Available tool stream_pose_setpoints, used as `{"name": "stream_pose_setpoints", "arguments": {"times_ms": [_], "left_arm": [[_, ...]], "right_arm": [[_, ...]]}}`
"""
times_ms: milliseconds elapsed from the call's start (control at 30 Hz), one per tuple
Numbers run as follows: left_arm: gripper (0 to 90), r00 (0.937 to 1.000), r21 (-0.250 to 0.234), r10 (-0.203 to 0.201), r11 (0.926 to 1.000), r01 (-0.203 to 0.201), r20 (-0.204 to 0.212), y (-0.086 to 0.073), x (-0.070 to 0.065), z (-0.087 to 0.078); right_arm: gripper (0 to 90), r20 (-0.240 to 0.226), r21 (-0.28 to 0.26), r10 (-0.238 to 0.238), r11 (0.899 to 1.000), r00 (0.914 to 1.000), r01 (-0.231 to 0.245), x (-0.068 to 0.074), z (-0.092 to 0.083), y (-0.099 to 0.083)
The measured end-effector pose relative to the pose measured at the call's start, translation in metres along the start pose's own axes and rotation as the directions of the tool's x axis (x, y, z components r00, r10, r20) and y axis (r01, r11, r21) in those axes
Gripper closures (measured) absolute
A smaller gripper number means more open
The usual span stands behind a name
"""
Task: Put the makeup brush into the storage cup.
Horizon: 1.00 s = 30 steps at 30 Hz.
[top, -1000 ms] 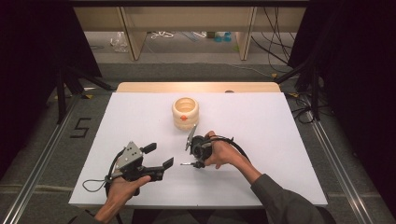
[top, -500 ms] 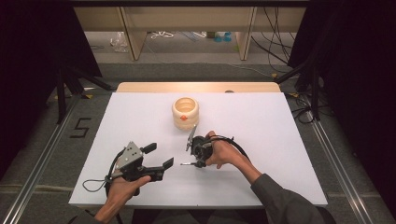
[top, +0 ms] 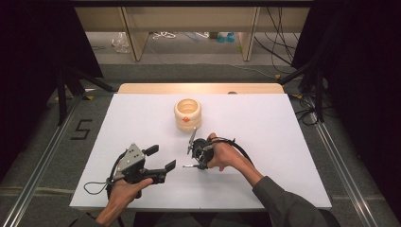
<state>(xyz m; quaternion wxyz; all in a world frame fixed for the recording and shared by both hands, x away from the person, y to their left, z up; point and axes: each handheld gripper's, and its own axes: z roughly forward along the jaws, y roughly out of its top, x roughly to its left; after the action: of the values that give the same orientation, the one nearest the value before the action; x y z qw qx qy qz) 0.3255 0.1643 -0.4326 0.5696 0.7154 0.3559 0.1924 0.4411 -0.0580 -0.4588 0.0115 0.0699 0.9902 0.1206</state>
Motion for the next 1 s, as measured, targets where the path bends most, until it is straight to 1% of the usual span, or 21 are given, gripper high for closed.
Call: {"name": "stream_pose_setpoints", "arguments": {"times_ms": [33, 100, 133, 233, 367, 400, 467, 533, 567, 667, 700, 800, 833, 867, 900, 933, 1000], "left_arm": [[15.5, 1.0, 0.0, 0.001, 1.0, -0.001, -0.001, 0.0001, 0.0001, 0.0], [15.5, 1.0, 0.0, 0.001, 1.0, -0.001, 0.0, 0.0, 0.0001, 0.0], [15.5, 1.0, 0.0, 0.001, 1.0, -0.001, 0.0, 0.0, 0.0001, -0.0001], [15.5, 1.0, -0.001, 0.003, 1.0, -0.003, -0.001, 0.0001, 0.0002, -0.0001], [15.5, 1.0, -0.001, -0.002, 1.0, 0.002, -0.002, 0.0, 0.0, -0.0001], [15.5, 1.0, -0.001, -0.002, 1.0, 0.002, -0.002, 0.0, 0.0, -0.0001], [15.5, 1.0, 0.0, 0.004, 1.0, -0.004, -0.001, 0.0001, 0.0002, -0.0002], [15.5, 1.0, 0.0, -0.007, 1.0, 0.007, -0.002, -0.0001, -0.0004, 0.0], [15.5, 1.0, 0.0, -0.001, 1.0, 0.001, -0.002, 0.0, -0.0002, -0.0001], [15.5, 0.9999, 0.0, -0.01, 0.9999, 0.01, -0.005, -0.0002, -0.0007, 0.0], [15.6, 1.0, 0.001, 0.008, 1.0, -0.008, 0.0, 0.0002, 0.0003, -0.0003], [15.6, 1.0, 0.0, 0.009, 1.0, -0.009, -0.001, 0.0002, 0.0004, -0.0003], [15.5, 0.9999, 0.0, 0.015, 0.9999, -0.015, 0.003, 0.0004, 0.0007, -0.0002], [15.5, 0.9999, 0.0, 0.015, 0.9999, -0.015, 0.003, 0.0004, 0.0007, -0.0002], [15.6, 0.9999, 0.0, 0.015, 0.9999, -0.015, 0.004, 0.0004, 0.0005, -0.0002], [15.6, 0.9999, 0.0, 0.015, 0.9999, -0.015, 0.004, 0.0004, 0.0005, -0.0003], [15.6, 0.9999, -0.001, 0.016, 0.9999, -0.016, 0.004, 0.0005, 0.0005, -0.0003]], "right_arm": [[74.6, -0.007, 0.01, 0.01, 1.0, 0.9999, -0.01, 0.0006, -0.0001, 0.0009], [75.3, -0.003, 0.014, 0.011, 1.0, 0.9999, -0.011, 0.0001, 0.0001, 0.0015], [75.7, -0.003, 0.016, 0.025, 1.0, 0.9997, -0.025, 0.0005, 0.0002, 0.0016], [76.8, -0.003, 0.017, 0.009, 1.0, 1.0, -0.009, -0.0008, 0.0002, 0.0022], [78.2, -0.008, 0.023, 0.017, 1.0, 0.9998, -0.017, -0.0013, 0.0002, 0.0027], [78.6, -0.009, 0.024, 0.037, 0.999, 0.9993, -0.036, -0.0005, 0.0003, 0.0027], [79.1, -0.01, 0.024, 0.035, 0.999, 0.9993, -0.035, -0.0007, 0.0005, 0.003], [79.5, -0.009, 0.029, 0.034, 0.999, 0.9994, -0.034, -0.0005, 0.0005, 0.0038], [79.7, -0.003, 0.03, 0.023, 0.999, 0.9997, -0.023, -0.0007, 0.0006, 0.0041], [80.4, 0.0, 0.032, 0.021, 0.999, 0.9998, -0.021, -0.0006, 0.0006, 0.0045], [80.6, 0.0, 0.033, 0.021, 0.999, 0.9998, -0.021, -0.0007, 0.0006, 0.0045], [80.9, -0.002, 0.037, 0.012, 0.999, 0.9999, -0.012, -0.0009, 0.0007, 0.0049], [81.1, -0.008, 0.045, 0.02, 0.999, 0.9998, -0.02, 0.0, 0.0005, 0.0053], [81.2, -0.004, 0.042, 0.023, 0.999, 0.9997, -0.022, 0.0004, 0.0008, 0.0055], [81.3, -0.01, 0.046, 0.032, 0.998, 0.9994, -0.031, 0.0008, 0.0006, 0.0061], [81.4, 0.0, 0.047, 0.021, 0.999, 0.9998, -0.021, 0.0008, 0.0009, 0.0061], [81.6, -0.001, 0.051, 0.023, 0.998, 0.9997, -0.022, 0.0011, 0.0009, 0.0065]]}}
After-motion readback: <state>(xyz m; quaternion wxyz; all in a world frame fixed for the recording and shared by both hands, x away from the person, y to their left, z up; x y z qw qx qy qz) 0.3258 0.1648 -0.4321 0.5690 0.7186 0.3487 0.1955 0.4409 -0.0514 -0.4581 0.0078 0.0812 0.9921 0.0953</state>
